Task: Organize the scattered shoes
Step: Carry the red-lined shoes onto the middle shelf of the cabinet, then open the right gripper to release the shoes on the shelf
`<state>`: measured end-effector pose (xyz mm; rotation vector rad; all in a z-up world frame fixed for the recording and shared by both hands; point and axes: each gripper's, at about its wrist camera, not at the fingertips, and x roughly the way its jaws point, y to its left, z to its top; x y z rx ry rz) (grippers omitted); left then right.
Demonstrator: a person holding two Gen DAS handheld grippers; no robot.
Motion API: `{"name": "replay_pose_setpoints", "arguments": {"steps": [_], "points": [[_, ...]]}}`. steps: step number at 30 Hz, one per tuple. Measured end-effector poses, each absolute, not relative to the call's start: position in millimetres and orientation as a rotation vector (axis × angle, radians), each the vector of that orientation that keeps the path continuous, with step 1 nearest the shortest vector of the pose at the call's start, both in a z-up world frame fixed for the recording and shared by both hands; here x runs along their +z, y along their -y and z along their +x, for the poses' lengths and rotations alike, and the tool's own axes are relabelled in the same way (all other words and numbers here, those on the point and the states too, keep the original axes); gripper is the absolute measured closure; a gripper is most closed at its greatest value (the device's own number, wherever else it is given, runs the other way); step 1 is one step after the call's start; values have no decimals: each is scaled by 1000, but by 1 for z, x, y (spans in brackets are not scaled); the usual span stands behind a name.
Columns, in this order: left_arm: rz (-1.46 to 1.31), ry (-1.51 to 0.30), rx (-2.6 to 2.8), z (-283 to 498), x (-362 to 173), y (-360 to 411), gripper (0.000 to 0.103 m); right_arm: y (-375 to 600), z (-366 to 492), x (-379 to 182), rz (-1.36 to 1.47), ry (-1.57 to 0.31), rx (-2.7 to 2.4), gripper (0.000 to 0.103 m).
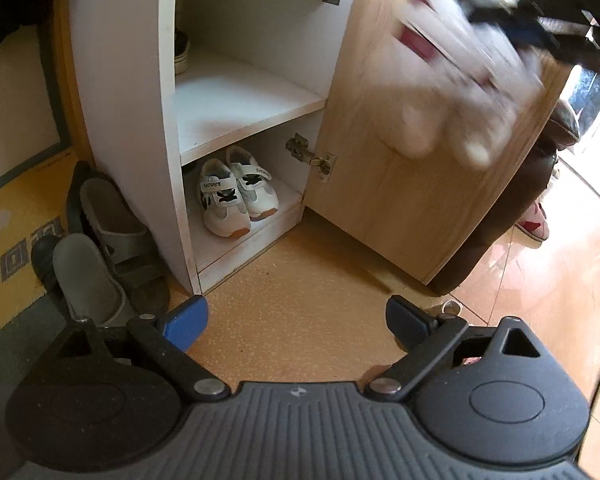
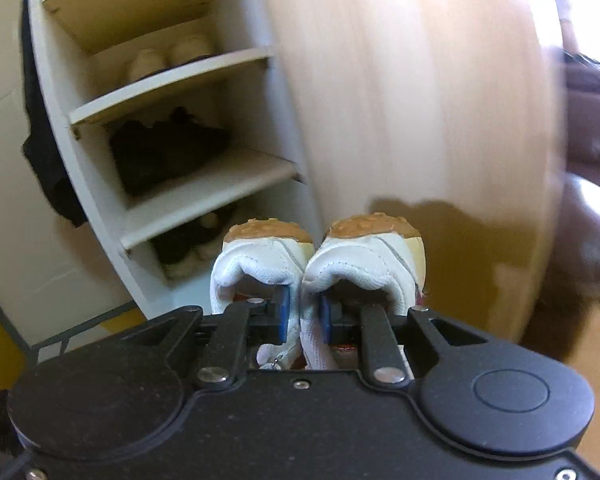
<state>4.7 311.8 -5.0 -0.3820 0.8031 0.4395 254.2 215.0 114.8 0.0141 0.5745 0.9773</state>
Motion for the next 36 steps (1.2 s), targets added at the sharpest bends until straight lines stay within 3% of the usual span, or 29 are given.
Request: {"name": "replay_pose_setpoints", "arguments": {"steps": [6, 15, 36], "points": [[-402, -803, 435, 4, -5, -316, 7, -288, 261, 121, -87, -565, 1069, 87], [-445, -810, 438, 3, -10, -329, 7, -378, 268, 66, -220, -562, 1134, 87], [-515, -823, 472, 11, -20, -354, 7, -483, 293, 0, -326, -482, 1218, 87]]}}
